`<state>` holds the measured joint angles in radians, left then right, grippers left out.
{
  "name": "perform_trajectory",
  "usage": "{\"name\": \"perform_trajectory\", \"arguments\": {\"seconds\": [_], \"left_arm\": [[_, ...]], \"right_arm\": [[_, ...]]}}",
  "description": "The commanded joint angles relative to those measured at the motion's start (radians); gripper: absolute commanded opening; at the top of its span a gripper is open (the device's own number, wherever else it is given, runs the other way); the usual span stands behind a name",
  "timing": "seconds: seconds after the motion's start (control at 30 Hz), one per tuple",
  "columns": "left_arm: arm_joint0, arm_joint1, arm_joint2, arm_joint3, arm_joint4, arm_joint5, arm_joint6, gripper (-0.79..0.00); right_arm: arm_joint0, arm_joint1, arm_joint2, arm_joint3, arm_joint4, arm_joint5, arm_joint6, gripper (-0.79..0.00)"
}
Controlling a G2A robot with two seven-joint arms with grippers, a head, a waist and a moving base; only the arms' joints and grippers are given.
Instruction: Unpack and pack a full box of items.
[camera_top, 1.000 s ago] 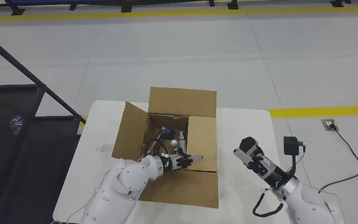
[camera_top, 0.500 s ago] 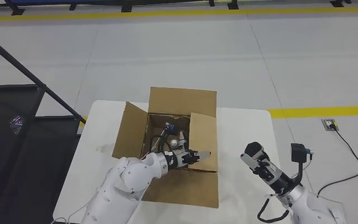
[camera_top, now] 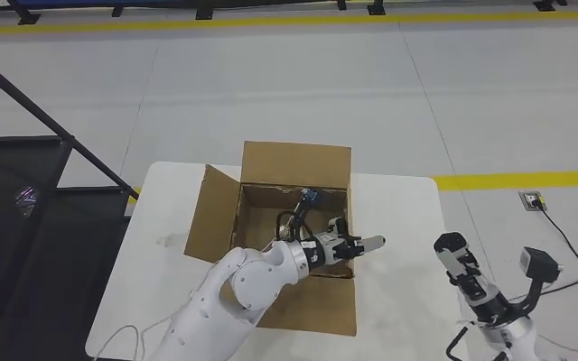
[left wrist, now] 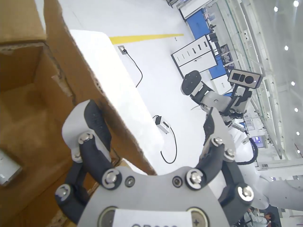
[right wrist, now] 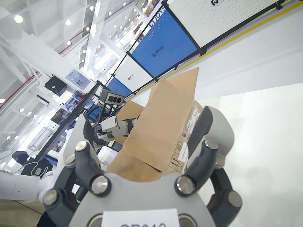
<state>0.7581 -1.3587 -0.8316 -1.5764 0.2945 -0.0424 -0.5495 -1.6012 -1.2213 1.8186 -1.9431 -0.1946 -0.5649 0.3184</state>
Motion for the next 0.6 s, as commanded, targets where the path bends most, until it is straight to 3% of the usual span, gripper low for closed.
{"name": "perform_trajectory", "arguments": {"seconds": [0.0, 0.2, 0.57], "left_arm": [[-0.042, -0.019, 0.048, 0.05, -0.009, 0.003, 0.01, 0.0], [-0.14, -0.078, 0.149, 0.188, -0.053, 0.008, 0.045, 0.0], [-0.224, -0.159, 0.248, 0.361, -0.096, -0.005, 0.056, 0.0]], "right_arm": [[-0.012, -0.001, 0.018, 0.0, 0.0, 0.025, -0.021, 0.0], [-0.012, -0.001, 0.018, 0.0, 0.0, 0.025, -0.021, 0.0], [-0.035, -0.003, 0.036, 0.025, 0.014, 0.008, -0.086, 0.0]]}}
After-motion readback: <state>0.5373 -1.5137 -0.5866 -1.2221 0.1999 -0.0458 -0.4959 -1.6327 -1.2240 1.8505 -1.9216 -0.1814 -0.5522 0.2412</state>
